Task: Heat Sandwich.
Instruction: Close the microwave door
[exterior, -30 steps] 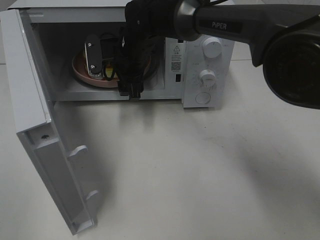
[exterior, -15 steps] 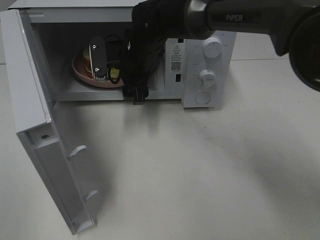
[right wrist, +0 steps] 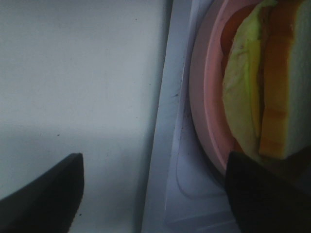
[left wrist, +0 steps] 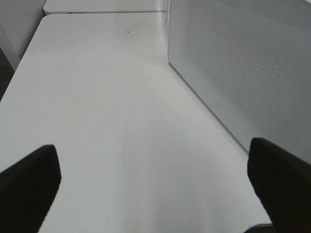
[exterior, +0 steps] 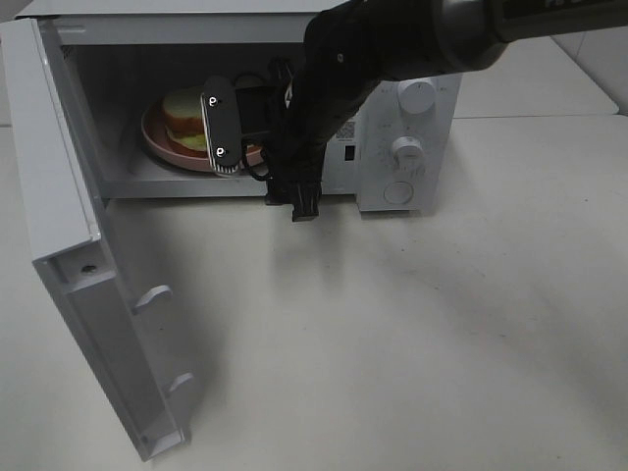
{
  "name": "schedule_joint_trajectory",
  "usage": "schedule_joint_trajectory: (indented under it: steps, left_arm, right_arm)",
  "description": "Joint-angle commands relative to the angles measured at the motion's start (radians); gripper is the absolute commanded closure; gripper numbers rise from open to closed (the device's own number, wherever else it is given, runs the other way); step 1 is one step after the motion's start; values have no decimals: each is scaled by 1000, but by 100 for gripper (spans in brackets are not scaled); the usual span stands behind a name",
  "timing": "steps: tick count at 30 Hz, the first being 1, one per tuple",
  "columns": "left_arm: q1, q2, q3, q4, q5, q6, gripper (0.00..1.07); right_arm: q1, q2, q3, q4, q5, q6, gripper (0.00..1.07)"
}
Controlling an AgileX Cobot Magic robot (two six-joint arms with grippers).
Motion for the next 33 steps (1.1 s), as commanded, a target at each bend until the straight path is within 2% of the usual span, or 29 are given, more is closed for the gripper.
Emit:
schedule_joint_trajectory:
  steps: [1,3,7,8,16,22,33]
  left_arm:
    - [2,-29,3,-3,-7,-5,5]
    - [2,-29,3,-3,-7,-5,5]
    - [2,-29,3,-3,-7,-5,5]
    - [2,-29,3,-3,-7,-5,5]
    - [2,-29,3,-3,-7,-5,5]
    - [2,-29,3,-3,-7,-5,5]
    - [2,-29,3,-3,-7,-5,5]
  right_arm:
    - [2,-71,76,-1,-43,37,31]
    - [2,-89,99,-1,-49,42,31]
    - [2,-189,228,-1,-66,53,31]
    - [2,-189,228,-1,-66,53,31]
    - [2,-344,434,-1,-102,95,31]
    - [2,-423,532,0,-113,159,31]
    - [2,-630,708,0,-102,413,31]
